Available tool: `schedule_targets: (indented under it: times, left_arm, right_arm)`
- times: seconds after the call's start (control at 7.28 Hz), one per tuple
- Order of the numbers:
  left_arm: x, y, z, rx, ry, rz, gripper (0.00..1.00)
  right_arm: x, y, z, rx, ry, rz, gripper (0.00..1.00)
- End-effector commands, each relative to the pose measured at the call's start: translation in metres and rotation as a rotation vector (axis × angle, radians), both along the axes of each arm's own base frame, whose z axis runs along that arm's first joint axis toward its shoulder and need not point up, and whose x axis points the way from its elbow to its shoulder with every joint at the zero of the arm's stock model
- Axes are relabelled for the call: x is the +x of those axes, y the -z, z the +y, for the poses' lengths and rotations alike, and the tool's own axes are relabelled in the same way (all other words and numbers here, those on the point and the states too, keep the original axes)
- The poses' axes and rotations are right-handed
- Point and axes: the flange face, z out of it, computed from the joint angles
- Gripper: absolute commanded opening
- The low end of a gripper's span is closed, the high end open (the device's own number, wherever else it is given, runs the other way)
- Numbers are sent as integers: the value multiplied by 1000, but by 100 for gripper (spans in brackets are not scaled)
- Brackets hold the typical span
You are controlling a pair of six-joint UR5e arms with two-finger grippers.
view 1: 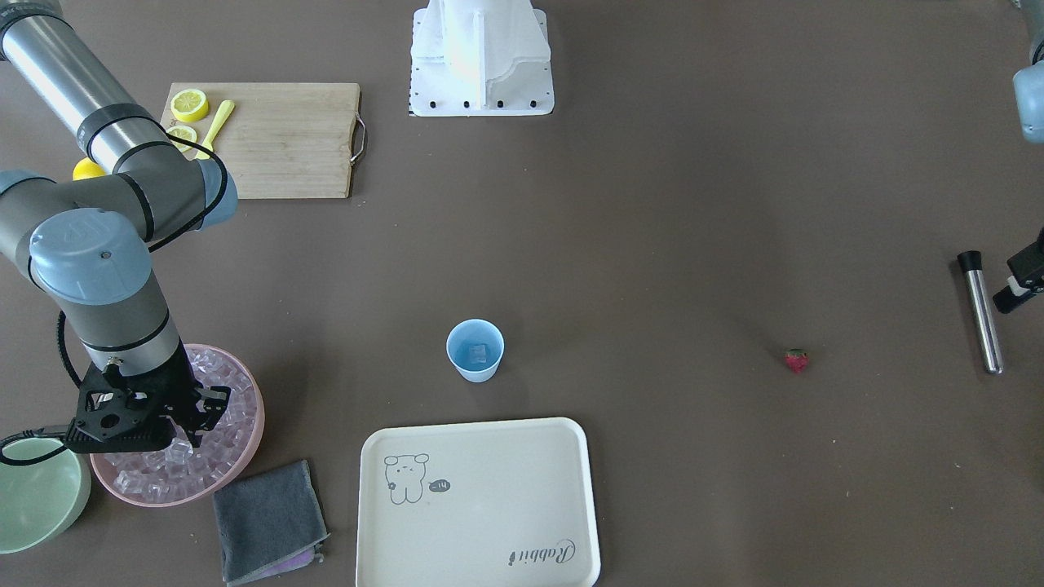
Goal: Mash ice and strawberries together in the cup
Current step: 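Grasp another ice cube in the bowl with the right gripper, then carry the ice cube with the right gripper over the light-blue cup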
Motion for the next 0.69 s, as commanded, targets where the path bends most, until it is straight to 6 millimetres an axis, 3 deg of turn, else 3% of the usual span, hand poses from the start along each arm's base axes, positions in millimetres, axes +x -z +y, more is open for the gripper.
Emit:
schedule_targets:
  times: [0.0,0.27,0.41,0.55]
  left_arm:
    - [-2,10,4,21,3,4,98]
    - [-3,9,5,22,3,5,98]
    - [-3,14,4,43,2,8,98]
    - [-3,10,6,58,2,10,98]
  right_arm:
    - [5,32,4,57,1,-41,0]
    - [-15,108,-2,146,14,-102,0]
    - [-44,146,7,188,31,-125,0]
    - [-71,166,21,234,41,-119,0]
